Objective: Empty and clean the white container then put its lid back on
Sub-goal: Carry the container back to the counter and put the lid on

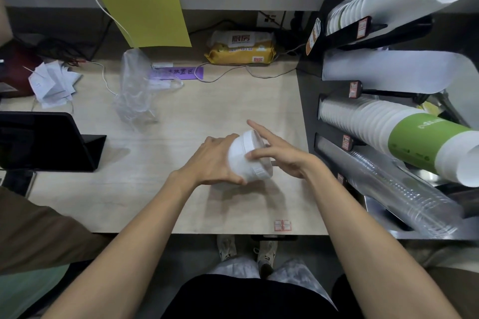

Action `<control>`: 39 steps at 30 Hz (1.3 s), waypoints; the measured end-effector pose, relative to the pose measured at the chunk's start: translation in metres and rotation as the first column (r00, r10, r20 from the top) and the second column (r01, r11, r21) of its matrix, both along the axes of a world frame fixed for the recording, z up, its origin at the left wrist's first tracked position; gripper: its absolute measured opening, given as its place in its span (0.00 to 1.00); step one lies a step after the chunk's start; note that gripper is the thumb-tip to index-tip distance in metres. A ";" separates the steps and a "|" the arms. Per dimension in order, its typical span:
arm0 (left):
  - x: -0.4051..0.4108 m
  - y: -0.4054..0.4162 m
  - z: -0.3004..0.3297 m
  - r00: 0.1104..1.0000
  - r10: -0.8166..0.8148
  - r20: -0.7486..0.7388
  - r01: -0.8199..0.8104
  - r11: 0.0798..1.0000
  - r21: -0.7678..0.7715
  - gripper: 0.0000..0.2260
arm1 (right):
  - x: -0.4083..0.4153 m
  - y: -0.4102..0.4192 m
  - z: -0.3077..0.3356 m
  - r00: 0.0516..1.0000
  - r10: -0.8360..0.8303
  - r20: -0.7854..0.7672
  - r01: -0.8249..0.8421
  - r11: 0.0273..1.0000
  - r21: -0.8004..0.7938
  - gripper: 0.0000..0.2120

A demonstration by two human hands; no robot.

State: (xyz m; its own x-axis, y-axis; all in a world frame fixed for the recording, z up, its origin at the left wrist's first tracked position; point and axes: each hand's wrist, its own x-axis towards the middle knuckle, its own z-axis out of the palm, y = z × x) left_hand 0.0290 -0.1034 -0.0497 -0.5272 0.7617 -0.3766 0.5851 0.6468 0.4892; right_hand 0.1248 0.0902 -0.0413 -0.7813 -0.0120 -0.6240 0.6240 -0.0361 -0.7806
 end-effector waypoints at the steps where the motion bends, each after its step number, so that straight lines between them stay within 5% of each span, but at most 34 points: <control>1: 0.000 -0.001 0.002 1.000 0.013 0.022 -0.013 1.000 0.011 0.34 | 0.000 0.001 -0.001 0.999 0.026 -0.022 -0.025 0.999 0.034 0.45; 7: 0.005 -0.002 0.000 0.996 0.013 -0.087 -0.009 0.999 0.039 0.44 | -0.008 -0.008 0.006 0.972 -0.080 0.222 0.053 0.991 0.126 0.18; 11: 0.011 -0.005 -0.009 0.998 0.039 -0.047 -0.036 0.998 0.056 0.51 | -0.013 -0.011 0.009 0.959 -0.054 0.278 0.017 0.991 0.133 0.20; 16: 0.004 0.005 -0.015 0.969 0.226 0.099 -0.240 0.958 0.159 0.38 | -0.011 -0.008 -0.003 0.942 -0.283 0.181 0.262 0.956 0.132 0.41; 21: -0.006 0.033 -0.017 0.829 0.436 0.351 -0.535 0.802 0.268 0.36 | -0.015 -0.007 -0.017 0.773 -0.619 0.136 0.630 0.774 -0.058 0.15; 26: -0.025 0.078 -0.028 0.833 0.439 0.336 -0.517 0.834 0.193 0.54 | -0.037 0.012 -0.022 0.692 -0.722 0.016 0.722 0.692 0.011 0.19; 31: -0.051 0.124 -0.035 0.748 0.540 0.386 -0.608 0.791 0.073 0.56 | -0.068 0.042 -0.028 0.638 -0.763 -0.104 0.770 0.636 0.056 0.20; 39: -0.091 0.162 -0.053 0.695 0.465 0.548 -0.599 0.797 0.083 0.51 | -0.111 0.083 -0.043 0.562 -0.826 -0.043 0.824 0.556 0.107 0.21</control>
